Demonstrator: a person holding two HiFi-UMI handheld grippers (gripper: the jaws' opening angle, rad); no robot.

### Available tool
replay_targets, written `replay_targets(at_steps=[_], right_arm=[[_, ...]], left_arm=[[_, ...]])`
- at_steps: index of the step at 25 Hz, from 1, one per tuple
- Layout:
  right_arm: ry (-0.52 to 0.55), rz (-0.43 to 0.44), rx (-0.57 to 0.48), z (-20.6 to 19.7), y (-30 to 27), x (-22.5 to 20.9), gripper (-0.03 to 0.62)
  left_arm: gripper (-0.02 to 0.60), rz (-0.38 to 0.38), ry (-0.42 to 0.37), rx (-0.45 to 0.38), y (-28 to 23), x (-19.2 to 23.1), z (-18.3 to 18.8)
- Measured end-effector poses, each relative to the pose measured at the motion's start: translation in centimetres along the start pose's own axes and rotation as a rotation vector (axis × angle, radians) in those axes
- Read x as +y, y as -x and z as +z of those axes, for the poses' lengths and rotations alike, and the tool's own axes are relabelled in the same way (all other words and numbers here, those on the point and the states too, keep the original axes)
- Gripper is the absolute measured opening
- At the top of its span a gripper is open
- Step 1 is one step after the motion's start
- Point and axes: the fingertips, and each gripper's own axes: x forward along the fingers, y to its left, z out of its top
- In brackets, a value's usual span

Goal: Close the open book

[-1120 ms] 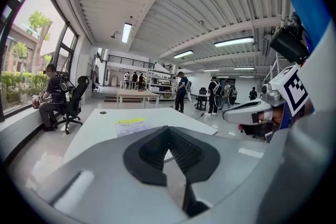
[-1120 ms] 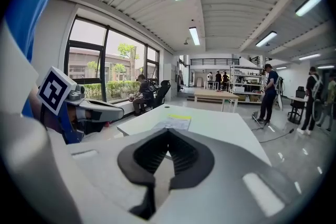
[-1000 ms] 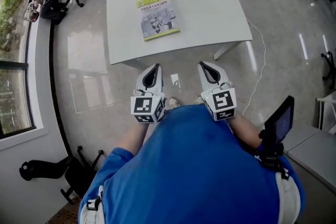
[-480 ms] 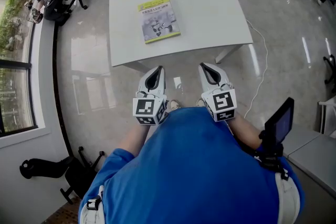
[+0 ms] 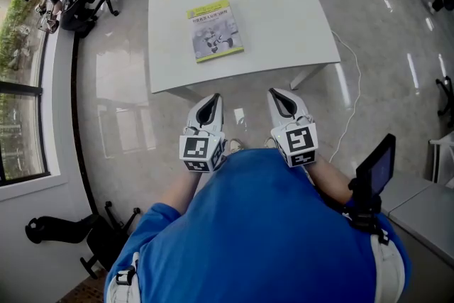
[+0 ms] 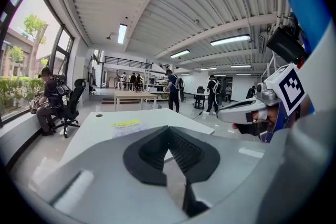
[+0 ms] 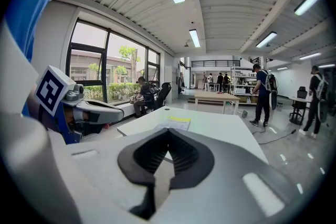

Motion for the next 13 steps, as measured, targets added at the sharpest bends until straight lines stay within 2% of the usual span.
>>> replay_targets(at_steps=[13], right_arm=[[0.002, 0.024, 0.009, -0.13, -0.73, 0.19, 0.003]], left_arm=[[0.008, -0.002, -0.003, -0.004, -0.59, 0.13, 0.42]])
